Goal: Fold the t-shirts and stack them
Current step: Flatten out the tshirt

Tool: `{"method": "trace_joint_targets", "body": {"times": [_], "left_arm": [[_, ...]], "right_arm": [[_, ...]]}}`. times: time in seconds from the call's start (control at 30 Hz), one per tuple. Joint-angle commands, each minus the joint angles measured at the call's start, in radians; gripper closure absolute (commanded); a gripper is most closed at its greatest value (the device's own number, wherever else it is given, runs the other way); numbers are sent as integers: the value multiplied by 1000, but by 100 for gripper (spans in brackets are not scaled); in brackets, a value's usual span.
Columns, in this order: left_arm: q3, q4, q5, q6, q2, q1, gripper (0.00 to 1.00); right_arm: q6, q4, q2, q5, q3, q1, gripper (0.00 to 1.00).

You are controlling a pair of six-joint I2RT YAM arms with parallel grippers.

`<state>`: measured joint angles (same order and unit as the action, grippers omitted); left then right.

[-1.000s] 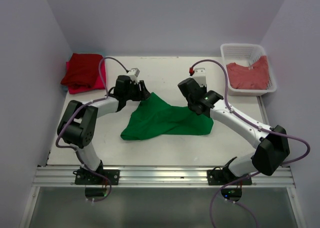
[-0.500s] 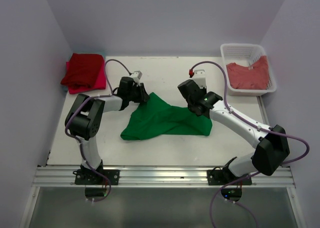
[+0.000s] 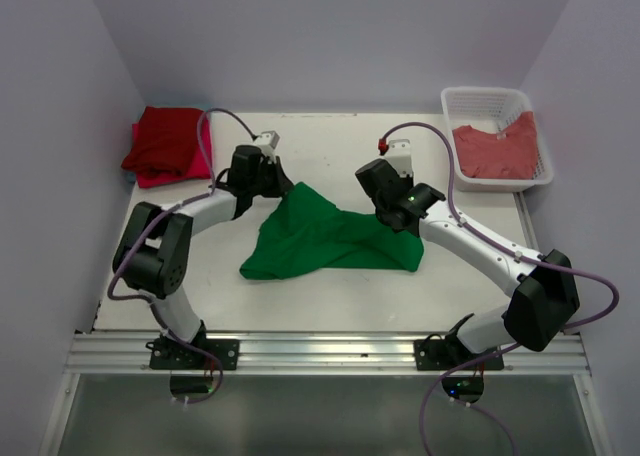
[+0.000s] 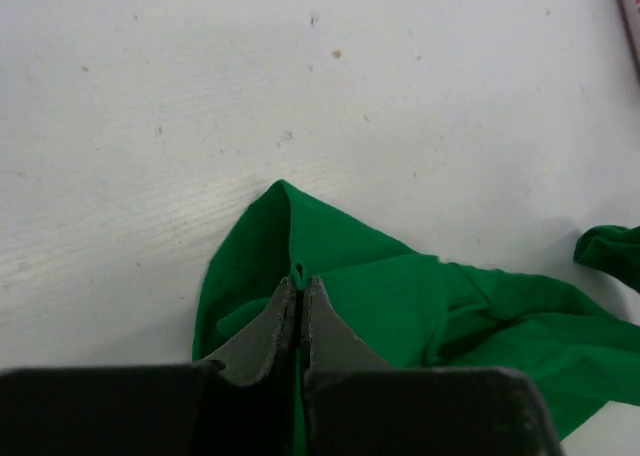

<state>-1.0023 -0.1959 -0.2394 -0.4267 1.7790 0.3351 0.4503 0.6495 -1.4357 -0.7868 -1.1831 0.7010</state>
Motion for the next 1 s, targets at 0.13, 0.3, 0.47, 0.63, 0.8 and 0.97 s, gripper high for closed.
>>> {"method": "trace_joint_targets", "body": {"times": [0.13, 0.3, 0.47, 0.63, 0.8, 0.97], "left_arm": [[-154, 238, 236, 20, -286, 4, 100], [-321, 367, 402, 34, -374, 2, 100], [-492, 452, 486, 65, -375, 2, 100], [-524, 509, 538, 40, -438, 2, 100], [-513, 500, 571, 45, -507, 2, 100], [-584, 539, 563, 78, -484, 2, 100]], "right_arm": [[47, -13, -19, -40, 10, 0, 100], [51, -25, -22, -45, 10, 3, 100], [56, -30, -3, -75, 2, 2, 100], [31, -36, 38, 172, 40, 6, 100], [39, -39, 55, 690, 183, 52, 97], [74, -67, 122, 917, 296, 113, 25]]}}
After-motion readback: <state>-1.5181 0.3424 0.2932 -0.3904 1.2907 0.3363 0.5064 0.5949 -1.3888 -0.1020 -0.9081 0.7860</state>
